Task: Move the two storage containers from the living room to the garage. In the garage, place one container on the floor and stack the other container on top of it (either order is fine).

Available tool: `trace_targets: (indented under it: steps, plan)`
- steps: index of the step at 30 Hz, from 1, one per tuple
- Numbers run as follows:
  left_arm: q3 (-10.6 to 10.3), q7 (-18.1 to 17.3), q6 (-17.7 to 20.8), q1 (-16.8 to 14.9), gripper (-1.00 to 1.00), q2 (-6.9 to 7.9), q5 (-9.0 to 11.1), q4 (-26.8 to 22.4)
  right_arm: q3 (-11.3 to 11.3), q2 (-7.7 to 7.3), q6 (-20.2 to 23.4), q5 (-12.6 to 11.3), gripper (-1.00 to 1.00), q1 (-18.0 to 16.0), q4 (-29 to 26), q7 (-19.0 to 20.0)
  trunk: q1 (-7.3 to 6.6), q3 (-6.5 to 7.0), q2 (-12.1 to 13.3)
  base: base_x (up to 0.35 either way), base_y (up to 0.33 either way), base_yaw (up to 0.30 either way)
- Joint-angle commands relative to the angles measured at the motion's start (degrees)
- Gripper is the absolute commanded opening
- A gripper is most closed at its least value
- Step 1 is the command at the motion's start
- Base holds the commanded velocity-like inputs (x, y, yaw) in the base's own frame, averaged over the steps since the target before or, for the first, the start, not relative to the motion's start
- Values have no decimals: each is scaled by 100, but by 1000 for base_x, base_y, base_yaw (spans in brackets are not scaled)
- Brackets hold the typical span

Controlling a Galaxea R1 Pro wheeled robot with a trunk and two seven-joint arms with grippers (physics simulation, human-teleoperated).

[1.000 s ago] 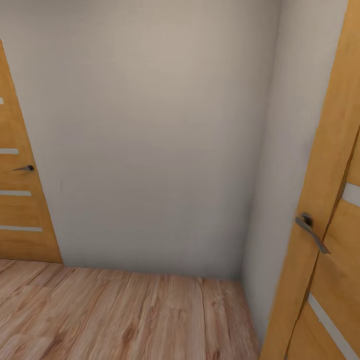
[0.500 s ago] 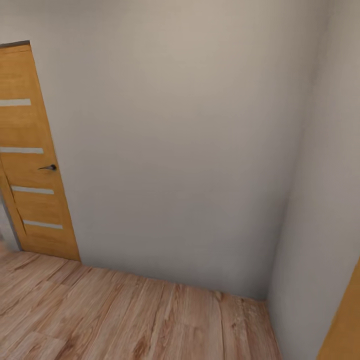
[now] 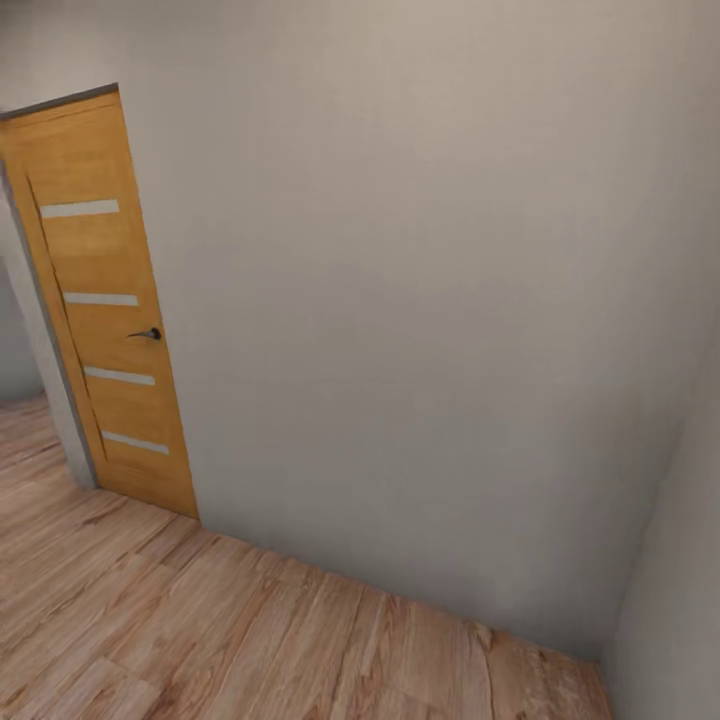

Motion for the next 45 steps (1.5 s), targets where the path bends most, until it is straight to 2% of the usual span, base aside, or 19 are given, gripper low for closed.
trace_targets:
  steps: [1, 45]
  plan:
    - [5, -2, -14, -2, 100, -1, 27, 1, 48, 4, -35, -56, 100, -6, 18, -7, 4, -6, -3, 322, 0, 269]
    - [4, 3, -24, -2, 100, -6, 22, 1, 48, 37, 0, -30, 100, -6, 23, -15, 4, -6, -3, 322, 0, 269]
